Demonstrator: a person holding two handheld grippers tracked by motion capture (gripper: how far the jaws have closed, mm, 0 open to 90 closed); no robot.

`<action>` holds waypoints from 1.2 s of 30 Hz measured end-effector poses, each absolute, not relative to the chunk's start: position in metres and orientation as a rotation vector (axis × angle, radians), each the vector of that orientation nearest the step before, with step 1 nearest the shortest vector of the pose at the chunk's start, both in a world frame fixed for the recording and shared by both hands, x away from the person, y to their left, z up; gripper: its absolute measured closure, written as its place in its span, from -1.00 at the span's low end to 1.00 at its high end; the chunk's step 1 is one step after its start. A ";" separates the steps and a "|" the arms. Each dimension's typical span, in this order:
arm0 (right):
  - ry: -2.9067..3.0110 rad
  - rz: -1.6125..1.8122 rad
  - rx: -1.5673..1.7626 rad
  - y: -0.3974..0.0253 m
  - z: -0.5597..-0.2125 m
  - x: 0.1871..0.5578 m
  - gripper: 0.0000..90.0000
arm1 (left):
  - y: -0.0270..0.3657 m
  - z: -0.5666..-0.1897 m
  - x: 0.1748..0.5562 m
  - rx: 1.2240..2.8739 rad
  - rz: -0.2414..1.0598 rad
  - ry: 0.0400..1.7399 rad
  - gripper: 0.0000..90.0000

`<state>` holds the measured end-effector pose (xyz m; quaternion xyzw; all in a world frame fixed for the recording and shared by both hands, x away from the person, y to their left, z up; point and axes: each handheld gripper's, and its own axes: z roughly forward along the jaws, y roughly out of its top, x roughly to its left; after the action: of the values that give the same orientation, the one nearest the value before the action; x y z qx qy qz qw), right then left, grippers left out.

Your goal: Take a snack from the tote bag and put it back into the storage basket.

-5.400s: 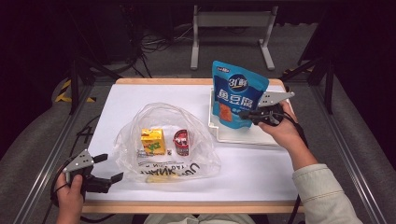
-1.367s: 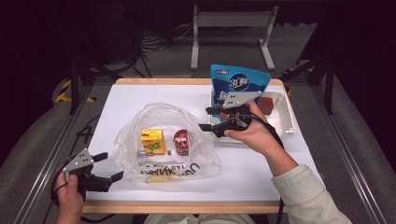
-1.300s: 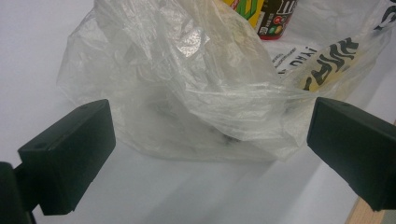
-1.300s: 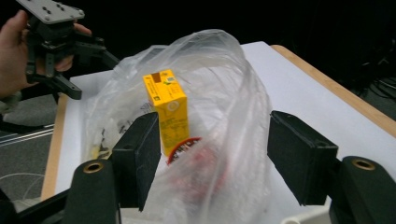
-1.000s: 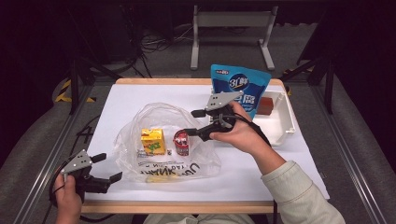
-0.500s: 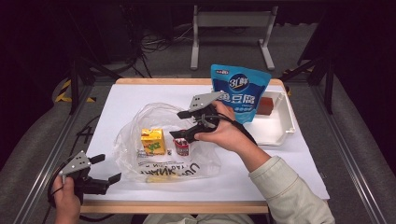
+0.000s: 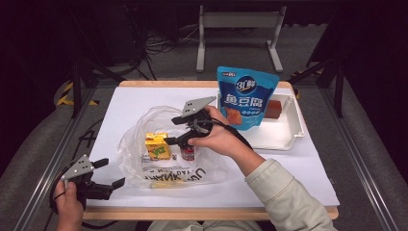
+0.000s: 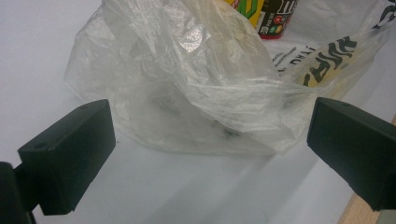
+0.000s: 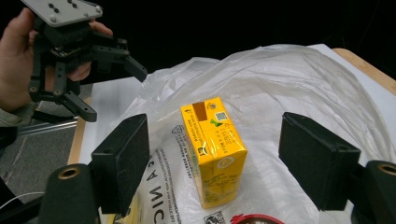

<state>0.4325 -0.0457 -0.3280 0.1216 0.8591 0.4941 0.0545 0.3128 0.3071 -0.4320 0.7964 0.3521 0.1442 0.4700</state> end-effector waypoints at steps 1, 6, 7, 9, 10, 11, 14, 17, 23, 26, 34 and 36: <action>2.613 1.495 0.367 -0.044 -0.330 0.433 -0.43 | 0.307 -0.432 0.313 1.953 0.354 0.863 -0.97; 2.635 1.455 0.354 -0.035 -0.337 0.437 -0.45 | 0.307 -0.432 0.314 1.955 0.355 0.859 -0.97; 2.637 1.451 0.353 -0.034 -0.338 0.438 -0.45 | 0.307 -0.432 0.314 1.951 0.355 0.862 -0.97; 2.645 1.437 0.348 -0.030 -0.340 0.439 -0.47 | 0.307 -0.432 0.314 1.949 0.354 0.863 -0.97; 2.649 1.430 0.345 -0.028 -0.342 0.440 -0.47 | 0.307 -0.432 0.314 1.949 0.354 0.863 -0.97; 2.649 1.430 0.345 -0.028 -0.342 0.440 -0.47 | 0.307 -0.432 0.314 1.951 0.354 0.862 -0.97; 2.664 1.407 0.347 -0.022 -0.346 0.443 -0.48 | 0.307 -0.432 0.314 1.948 0.350 0.864 -0.97; 2.678 1.383 0.343 -0.017 -0.351 0.445 -0.48 | 0.308 -0.432 0.314 1.952 0.350 0.864 -0.97; 2.703 1.346 0.343 -0.010 -0.359 0.449 -0.48 | 0.308 -0.433 0.314 1.950 0.348 0.866 -0.97; 2.717 1.327 0.353 -0.007 -0.363 0.451 -0.49 | 0.309 -0.433 0.314 1.949 0.351 0.866 -0.97; 2.741 1.294 0.343 0.001 -0.372 0.454 -0.49 | 0.309 -0.433 0.314 1.947 0.350 0.865 -0.97; 2.746 1.284 0.337 0.003 -0.374 0.455 -0.49 | 0.309 -0.433 0.314 1.944 0.349 0.865 -0.97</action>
<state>0.4546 0.0032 -0.3743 0.1105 0.8994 0.4205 0.0459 0.3137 0.3089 -0.4329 0.7944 0.3536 0.1424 0.4729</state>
